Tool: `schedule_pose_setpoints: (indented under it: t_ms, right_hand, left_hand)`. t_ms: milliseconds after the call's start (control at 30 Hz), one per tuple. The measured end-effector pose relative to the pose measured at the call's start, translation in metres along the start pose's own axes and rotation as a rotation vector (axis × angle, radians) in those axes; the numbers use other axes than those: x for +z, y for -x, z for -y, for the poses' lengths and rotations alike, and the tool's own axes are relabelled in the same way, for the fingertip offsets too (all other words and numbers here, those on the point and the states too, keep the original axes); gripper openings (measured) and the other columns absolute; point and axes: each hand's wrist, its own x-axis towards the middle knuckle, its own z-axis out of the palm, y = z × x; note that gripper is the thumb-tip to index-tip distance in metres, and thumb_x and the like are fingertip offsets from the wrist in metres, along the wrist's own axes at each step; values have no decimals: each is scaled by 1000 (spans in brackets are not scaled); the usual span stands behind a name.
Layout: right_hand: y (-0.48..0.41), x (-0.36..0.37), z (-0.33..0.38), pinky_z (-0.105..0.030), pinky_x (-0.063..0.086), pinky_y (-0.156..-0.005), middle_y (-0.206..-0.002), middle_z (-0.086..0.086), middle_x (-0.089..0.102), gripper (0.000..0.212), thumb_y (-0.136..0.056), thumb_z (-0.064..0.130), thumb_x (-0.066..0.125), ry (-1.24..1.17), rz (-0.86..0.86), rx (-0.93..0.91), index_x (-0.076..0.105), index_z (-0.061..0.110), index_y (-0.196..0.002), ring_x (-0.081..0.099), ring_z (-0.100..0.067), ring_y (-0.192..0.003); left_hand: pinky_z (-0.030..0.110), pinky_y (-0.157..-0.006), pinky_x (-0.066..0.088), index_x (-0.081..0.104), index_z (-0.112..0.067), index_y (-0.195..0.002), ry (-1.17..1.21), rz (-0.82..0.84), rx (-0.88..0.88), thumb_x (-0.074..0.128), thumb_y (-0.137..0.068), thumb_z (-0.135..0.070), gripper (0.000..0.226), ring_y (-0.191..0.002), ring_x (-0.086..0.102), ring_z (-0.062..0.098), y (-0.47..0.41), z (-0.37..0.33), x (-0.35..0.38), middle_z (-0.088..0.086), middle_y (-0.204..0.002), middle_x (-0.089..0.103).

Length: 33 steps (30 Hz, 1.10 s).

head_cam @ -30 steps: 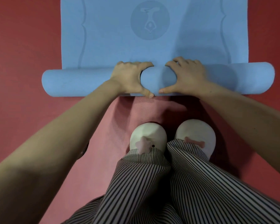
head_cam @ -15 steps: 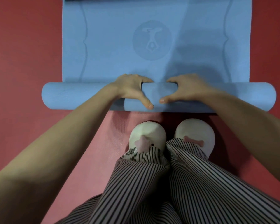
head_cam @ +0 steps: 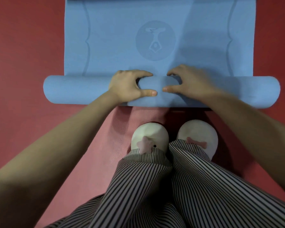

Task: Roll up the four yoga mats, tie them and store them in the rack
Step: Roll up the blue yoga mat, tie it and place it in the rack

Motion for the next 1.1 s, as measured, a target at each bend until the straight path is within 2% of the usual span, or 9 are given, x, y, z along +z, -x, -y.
schedule_pose_setpoints:
  t_ms: [167,333,400,500,567,633,767,900,1100]
  right_hand:
    - [22,21,2,-36,21,-103,-145,-1,37,102,-65,70,66,266,-77,-77,30,18,-145,38,-25,-127]
    - [1,6,-2,-38,29,-100,-135,-2,48,101,-58,72,69,231,-34,-52,38,21,-139,47,-26,-121]
    - [-6,-1,-3,-38,31,-100,-134,-2,49,101,-58,72,69,202,1,-46,39,22,-139,48,-27,-121]
    - [-12,-6,-4,-38,32,-100,-134,-1,49,99,-59,73,67,191,45,-26,38,24,-140,48,-26,-122]
    - [-14,-6,-4,-37,32,-100,-134,-1,49,99,-60,74,66,208,38,-32,38,23,-140,47,-25,-122]
    - [-13,-3,-4,-37,29,-101,-136,-1,47,99,-60,72,68,210,-1,-38,37,21,-139,44,-25,-123]
    - [-1,9,-6,-39,24,-101,-134,-6,46,93,-66,70,65,269,-139,-101,41,12,-135,43,-26,-122]
    - [8,18,-4,-50,16,-107,-141,-8,40,108,-58,78,63,357,-174,-57,36,13,-140,34,-32,-129]
    - [-17,-7,-4,-41,31,-94,-129,-5,52,98,-55,76,66,333,-47,1,42,21,-133,50,-30,-115]
  left_hand:
    - [26,-96,37,62,-40,-117,75,129,-61,71,-69,-65,55,-111,56,7,-16,4,-7,-18,-117,63]
    - [35,-84,42,71,-16,-102,-43,-381,253,57,-81,-59,51,-96,63,24,-1,6,17,1,-105,69]
    - [34,-86,35,67,-12,-111,-146,-435,316,52,-82,-63,60,-102,56,24,5,8,28,3,-111,67]
    - [41,-92,35,54,-13,-131,-341,-309,340,49,-66,-81,94,-111,51,27,2,10,32,5,-126,60]
    - [46,-91,40,50,-15,-133,-389,-268,322,64,-57,-79,101,-110,56,30,-3,11,30,6,-126,59]
    - [46,-88,43,51,-15,-131,-403,-297,322,69,-54,-77,101,-106,60,30,-5,10,32,6,-122,61]
    - [40,-82,45,59,-14,-124,-372,-388,353,56,-58,-79,93,-94,64,27,-6,9,32,5,-112,66]
    - [37,-80,46,62,-14,-120,-327,-380,345,55,-55,-77,90,-90,67,26,-9,7,27,3,-107,69]
    - [34,-86,41,55,-31,-124,-266,-9,133,57,-44,-77,92,-102,62,23,-29,-7,-7,-5,-112,66]
